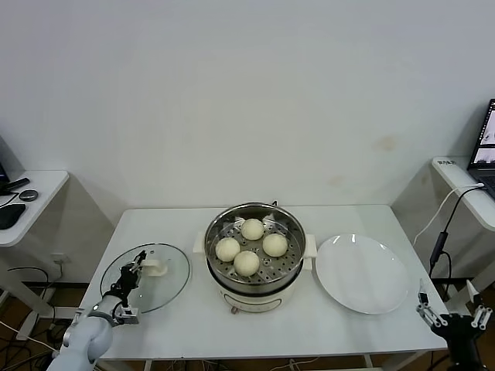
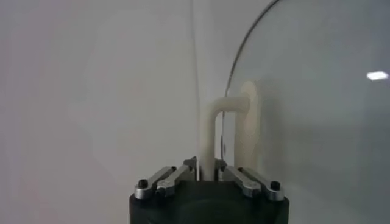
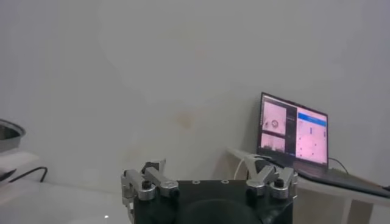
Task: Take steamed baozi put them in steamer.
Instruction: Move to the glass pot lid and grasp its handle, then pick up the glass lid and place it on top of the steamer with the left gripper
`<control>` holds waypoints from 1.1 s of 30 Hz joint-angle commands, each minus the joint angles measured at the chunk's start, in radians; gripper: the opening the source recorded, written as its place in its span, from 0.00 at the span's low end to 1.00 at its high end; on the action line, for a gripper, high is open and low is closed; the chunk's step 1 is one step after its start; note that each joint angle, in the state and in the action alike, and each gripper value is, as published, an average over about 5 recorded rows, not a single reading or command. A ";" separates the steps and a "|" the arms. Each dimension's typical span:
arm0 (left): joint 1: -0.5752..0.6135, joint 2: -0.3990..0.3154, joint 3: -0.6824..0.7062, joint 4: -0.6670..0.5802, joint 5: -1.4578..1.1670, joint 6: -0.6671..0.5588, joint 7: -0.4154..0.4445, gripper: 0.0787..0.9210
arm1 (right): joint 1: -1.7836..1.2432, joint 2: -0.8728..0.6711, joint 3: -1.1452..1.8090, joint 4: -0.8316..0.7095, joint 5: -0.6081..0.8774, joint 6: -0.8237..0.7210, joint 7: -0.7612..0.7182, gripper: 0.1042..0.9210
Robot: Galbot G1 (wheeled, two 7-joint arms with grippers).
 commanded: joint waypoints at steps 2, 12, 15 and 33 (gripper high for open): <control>0.167 0.089 -0.058 -0.314 -0.145 0.090 -0.040 0.11 | -0.002 0.000 -0.031 -0.018 -0.019 0.002 -0.007 0.88; 0.255 0.241 -0.156 -0.715 -0.319 0.387 0.163 0.11 | -0.001 -0.002 -0.120 -0.045 -0.056 0.010 -0.015 0.88; 0.185 0.300 -0.072 -0.765 -0.427 0.504 0.198 0.11 | 0.004 -0.002 -0.149 -0.059 -0.073 0.013 -0.013 0.88; -0.398 0.035 0.711 -0.738 -0.101 0.833 0.432 0.11 | 0.056 0.004 -0.220 -0.138 -0.240 -0.018 0.020 0.88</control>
